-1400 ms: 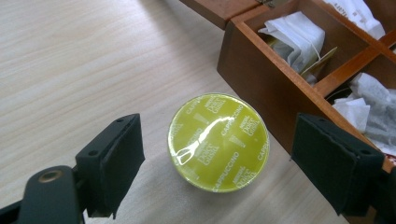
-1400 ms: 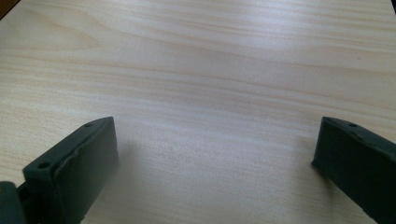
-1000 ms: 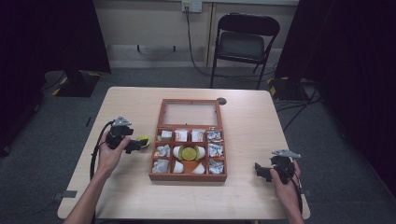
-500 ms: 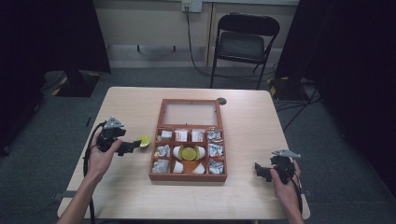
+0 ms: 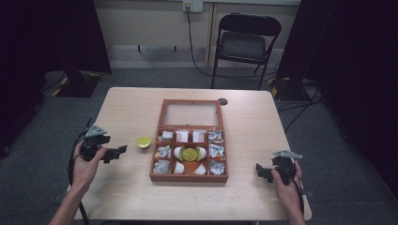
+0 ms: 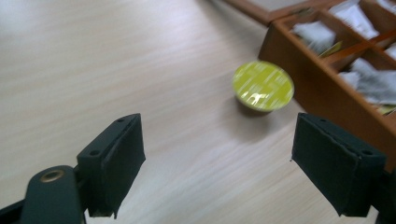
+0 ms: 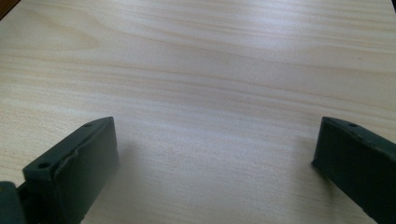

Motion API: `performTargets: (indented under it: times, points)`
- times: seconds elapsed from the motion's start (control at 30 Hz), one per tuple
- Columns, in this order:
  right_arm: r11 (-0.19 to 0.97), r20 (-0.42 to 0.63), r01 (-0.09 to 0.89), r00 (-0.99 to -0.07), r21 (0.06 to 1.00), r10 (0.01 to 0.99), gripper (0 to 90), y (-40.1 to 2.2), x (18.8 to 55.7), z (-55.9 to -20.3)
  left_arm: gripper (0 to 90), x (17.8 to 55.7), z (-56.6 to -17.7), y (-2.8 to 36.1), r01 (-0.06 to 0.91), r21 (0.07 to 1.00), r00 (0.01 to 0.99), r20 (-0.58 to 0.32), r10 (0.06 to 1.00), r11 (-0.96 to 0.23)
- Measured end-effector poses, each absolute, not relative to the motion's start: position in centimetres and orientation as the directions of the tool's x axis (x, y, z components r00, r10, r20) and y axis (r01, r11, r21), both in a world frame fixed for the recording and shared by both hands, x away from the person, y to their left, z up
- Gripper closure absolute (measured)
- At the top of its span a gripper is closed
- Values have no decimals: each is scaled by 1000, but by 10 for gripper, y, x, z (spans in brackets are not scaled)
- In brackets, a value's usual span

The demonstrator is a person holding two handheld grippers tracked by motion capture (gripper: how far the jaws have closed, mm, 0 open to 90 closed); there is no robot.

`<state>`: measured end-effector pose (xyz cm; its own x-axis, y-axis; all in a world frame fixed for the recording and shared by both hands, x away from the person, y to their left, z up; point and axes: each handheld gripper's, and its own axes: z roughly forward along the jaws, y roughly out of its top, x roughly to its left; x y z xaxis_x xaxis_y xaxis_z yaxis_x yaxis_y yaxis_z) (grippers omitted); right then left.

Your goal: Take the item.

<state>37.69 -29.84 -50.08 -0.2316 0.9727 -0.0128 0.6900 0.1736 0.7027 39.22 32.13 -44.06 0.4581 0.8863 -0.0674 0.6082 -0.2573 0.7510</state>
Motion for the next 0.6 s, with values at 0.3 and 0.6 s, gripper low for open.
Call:
performTargets:
  times: [0.3, 0.6]
  points:
    - [174, -13, 690, -232, 703, 973, 0, -298, 377, -501, 170, 382, -461, 345, 668, 709, 374, -57, 926, -226]
    - [174, -13, 690, -232, 703, 973, 0, -298, 377, -501, 163, 383, -484, 355, 710, 653, 372, -30, 928, -264]
